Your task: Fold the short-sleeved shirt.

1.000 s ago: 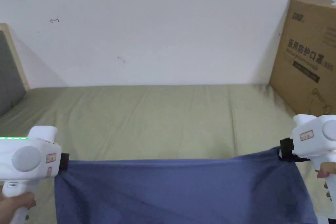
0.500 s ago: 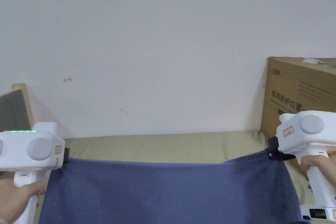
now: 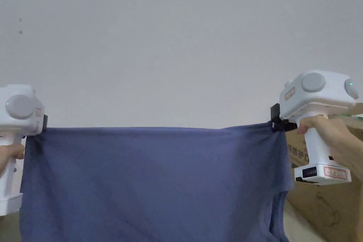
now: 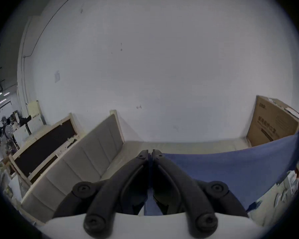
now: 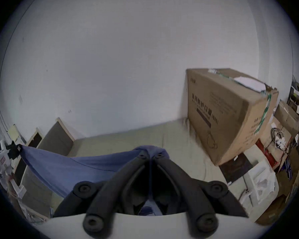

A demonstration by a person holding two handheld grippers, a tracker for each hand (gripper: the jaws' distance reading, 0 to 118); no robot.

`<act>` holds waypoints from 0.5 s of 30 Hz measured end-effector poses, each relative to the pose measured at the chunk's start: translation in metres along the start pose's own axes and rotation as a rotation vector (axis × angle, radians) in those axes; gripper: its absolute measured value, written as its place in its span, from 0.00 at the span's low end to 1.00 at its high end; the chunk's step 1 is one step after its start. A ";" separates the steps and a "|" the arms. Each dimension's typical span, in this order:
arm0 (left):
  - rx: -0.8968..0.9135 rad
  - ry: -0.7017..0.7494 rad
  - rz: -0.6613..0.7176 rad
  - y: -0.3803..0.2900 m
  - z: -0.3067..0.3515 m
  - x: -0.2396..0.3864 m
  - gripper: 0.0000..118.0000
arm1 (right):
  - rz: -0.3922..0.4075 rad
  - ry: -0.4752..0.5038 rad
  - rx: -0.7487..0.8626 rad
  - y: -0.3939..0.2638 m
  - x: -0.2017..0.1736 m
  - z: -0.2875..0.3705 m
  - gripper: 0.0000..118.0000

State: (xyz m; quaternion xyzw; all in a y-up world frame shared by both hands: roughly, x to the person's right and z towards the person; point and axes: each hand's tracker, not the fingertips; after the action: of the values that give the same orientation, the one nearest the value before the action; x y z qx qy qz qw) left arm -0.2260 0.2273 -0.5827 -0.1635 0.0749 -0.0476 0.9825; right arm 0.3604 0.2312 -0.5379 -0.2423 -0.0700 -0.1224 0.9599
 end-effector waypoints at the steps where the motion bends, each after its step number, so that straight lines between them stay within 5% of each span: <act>1: 0.033 0.019 0.028 0.012 0.000 0.000 0.02 | -0.005 0.003 0.030 0.011 -0.008 0.008 0.00; 5: 0.081 0.032 0.010 0.049 -0.007 0.002 0.02 | 0.078 -0.069 0.096 0.056 -0.034 0.020 0.00; 9: 0.137 0.077 0.048 0.066 -0.007 0.004 0.02 | -0.023 -0.025 0.207 0.076 -0.046 0.043 0.00; 13: 0.165 0.078 -0.012 0.053 -0.014 0.004 0.02 | 0.040 -0.044 0.189 0.077 -0.050 0.050 0.00; 15: 0.154 0.071 0.015 0.037 -0.022 0.005 0.02 | 0.011 -0.020 0.190 0.065 -0.045 0.044 0.00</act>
State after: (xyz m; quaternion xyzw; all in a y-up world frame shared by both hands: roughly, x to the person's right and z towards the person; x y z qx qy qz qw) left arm -0.2221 0.2545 -0.6158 -0.0854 0.1069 -0.0517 0.9893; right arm 0.3313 0.3172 -0.5371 -0.1516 -0.0893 -0.1075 0.9785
